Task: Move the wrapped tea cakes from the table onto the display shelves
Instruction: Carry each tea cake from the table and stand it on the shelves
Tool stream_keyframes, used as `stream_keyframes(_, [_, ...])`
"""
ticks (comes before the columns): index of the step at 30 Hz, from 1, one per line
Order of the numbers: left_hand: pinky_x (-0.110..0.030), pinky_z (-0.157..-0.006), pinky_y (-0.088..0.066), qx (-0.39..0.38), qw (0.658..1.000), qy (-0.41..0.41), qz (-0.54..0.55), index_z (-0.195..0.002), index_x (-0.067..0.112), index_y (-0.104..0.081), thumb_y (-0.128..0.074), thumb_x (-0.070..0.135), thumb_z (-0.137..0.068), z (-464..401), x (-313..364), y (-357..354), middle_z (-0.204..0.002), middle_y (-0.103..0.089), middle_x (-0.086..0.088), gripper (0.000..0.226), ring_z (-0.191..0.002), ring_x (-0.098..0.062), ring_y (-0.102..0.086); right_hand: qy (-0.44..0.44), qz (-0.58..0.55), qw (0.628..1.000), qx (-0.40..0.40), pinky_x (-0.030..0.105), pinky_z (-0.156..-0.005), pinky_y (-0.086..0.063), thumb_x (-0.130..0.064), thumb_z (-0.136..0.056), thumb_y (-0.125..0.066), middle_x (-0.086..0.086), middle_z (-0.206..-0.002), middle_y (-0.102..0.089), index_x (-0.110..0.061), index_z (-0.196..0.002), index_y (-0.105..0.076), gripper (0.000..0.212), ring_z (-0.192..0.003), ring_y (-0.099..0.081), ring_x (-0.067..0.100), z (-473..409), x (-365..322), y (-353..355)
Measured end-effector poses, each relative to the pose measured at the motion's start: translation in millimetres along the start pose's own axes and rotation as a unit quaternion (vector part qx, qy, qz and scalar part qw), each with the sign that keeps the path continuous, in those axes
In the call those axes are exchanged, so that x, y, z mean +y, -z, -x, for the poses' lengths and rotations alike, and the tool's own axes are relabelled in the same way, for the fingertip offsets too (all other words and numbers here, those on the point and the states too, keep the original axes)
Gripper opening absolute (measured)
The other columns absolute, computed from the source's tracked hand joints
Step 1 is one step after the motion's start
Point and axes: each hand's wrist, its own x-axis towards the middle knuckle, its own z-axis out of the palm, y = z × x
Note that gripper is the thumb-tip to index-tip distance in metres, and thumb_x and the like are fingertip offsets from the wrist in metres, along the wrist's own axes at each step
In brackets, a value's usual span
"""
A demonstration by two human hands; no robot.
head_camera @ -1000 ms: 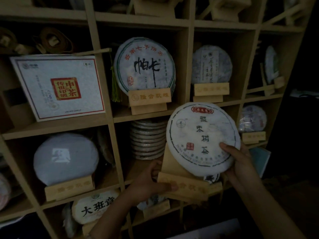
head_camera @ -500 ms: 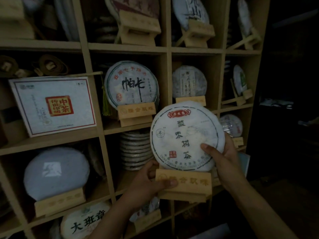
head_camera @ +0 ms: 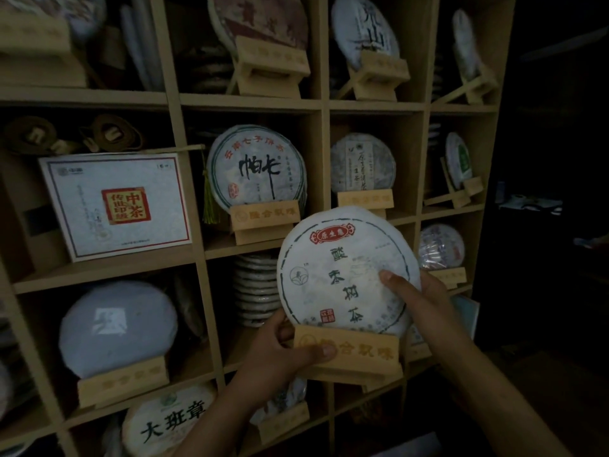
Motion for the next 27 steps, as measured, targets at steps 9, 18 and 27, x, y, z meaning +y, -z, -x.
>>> stream_keyframes(9, [-0.015,-0.062,-0.057,0.017,1.0,0.008,-0.01,-0.112,0.025,-0.062,-0.088,0.006,-0.063,1.7,-4.5,9.9,-0.094,-0.078,0.01,0.059,-0.083,-0.008,-0.074,-0.008,0.01,0.997,0.07,0.033,-0.081,-0.058,-0.054,-0.08,-0.064,-0.004,-0.106,-0.076,-0.029,-0.105,-0.073,0.037,-0.098,-0.072,0.013,-7.5,7.9,-20.3])
stream_keyframes(18, [-0.021,-0.073,-0.058,0.033,0.999,0.026,0.015,-0.118,0.023,-0.062,-0.093,0.027,-0.049,2.5,-22.9,26.7,-0.108,-0.076,0.002,0.076,-0.098,-0.016,-0.072,-0.097,-0.007,0.995,0.036,0.029,-0.075,-0.059,-0.044,-0.088,-0.065,-0.004,-0.1,-0.078,-0.028,-0.101,-0.074,0.023,-0.092,-0.074,0.012,-19.5,31.4,-37.1])
stream_keyframes(27, [-0.025,-0.073,-0.059,0.072,0.996,0.049,0.02,-0.118,0.025,-0.061,-0.088,0.023,-0.053,-3.1,-54.1,44.1,-0.105,-0.076,0.004,0.071,-0.096,-0.016,-0.073,-0.106,-0.008,0.994,0.014,0.034,-0.083,-0.06,-0.04,-0.087,-0.066,-0.009,-0.102,-0.077,-0.033,-0.103,-0.073,0.019,-0.096,-0.072,0.012,-30.8,64.3,-57.0])
